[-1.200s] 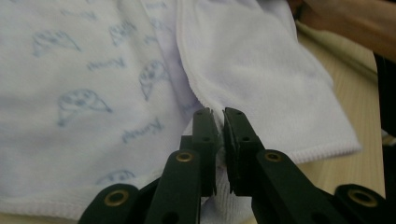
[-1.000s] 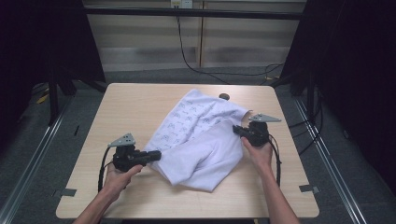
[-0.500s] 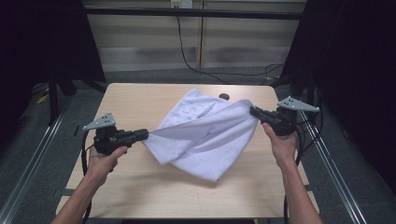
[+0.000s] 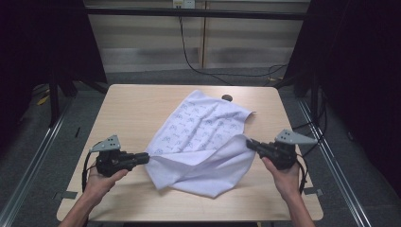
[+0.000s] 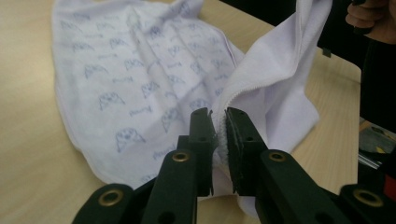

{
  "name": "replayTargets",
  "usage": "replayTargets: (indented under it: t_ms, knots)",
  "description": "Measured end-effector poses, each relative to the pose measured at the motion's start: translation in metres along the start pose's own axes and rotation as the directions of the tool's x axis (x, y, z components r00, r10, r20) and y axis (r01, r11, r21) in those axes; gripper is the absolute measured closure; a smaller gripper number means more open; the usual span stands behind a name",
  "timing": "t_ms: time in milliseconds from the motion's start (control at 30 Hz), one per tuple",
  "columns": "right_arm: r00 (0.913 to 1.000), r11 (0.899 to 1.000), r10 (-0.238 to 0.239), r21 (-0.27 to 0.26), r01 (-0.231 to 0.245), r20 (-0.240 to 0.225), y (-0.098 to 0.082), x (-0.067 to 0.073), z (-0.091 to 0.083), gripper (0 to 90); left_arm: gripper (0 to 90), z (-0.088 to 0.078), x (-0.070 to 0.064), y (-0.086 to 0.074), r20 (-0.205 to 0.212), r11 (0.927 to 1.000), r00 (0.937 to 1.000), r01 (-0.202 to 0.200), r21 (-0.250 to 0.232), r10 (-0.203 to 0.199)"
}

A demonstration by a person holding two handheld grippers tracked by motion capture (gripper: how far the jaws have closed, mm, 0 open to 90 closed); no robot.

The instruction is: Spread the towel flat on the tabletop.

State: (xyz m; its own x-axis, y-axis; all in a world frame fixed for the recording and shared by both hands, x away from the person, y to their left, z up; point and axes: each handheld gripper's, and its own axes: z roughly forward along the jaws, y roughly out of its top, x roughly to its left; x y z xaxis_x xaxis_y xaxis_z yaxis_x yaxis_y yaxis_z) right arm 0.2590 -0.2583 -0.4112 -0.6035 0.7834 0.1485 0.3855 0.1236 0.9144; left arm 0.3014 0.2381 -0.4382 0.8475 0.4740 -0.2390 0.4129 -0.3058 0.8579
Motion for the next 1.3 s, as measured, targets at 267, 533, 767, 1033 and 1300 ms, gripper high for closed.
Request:
replayTargets:
  t_ms: [267, 533, 767, 1033, 1300]
  knots:
    - [0.9985, 0.998, 0.041, 0.040, -0.040, -0.035, -0.040, 0.013, -0.010, 88.8, 71.5, 0.005, -0.004, -0.022, 0.033, 0.9979, 0.9994, 0.006, 0.064, -0.008]
    - [0.9967, 0.993, 0.079, 0.084, -0.078, -0.019, -0.061, 0.009, -0.016, 88.9, 53.4, 0.026, -0.001, -0.018, 0.011, 0.9956, 0.9997, 0.020, 0.092, -0.021]
    - [0.9967, 0.992, 0.079, 0.097, -0.077, -0.017, -0.064, 0.007, -0.014, 88.8, 43.2, 0.045, 0.013, -0.014, -0.027, 0.9944, 0.9989, 0.042, 0.097, -0.039]
    - [0.9951, 0.990, 0.099, 0.103, -0.097, -0.012, -0.068, 0.005, -0.017, 88.8, 56.5, 0.057, 0.015, -0.018, 0.045, 0.9881, 0.9974, 0.048, 0.146, -0.055]
    - [0.9941, 0.993, 0.106, 0.050, -0.105, -0.021, -0.062, 0.008, -0.034, 88.7, 83.0, 0.033, -0.001, -0.007, 0.096, 0.9997, 0.9953, 0.004, 0.022, -0.006]
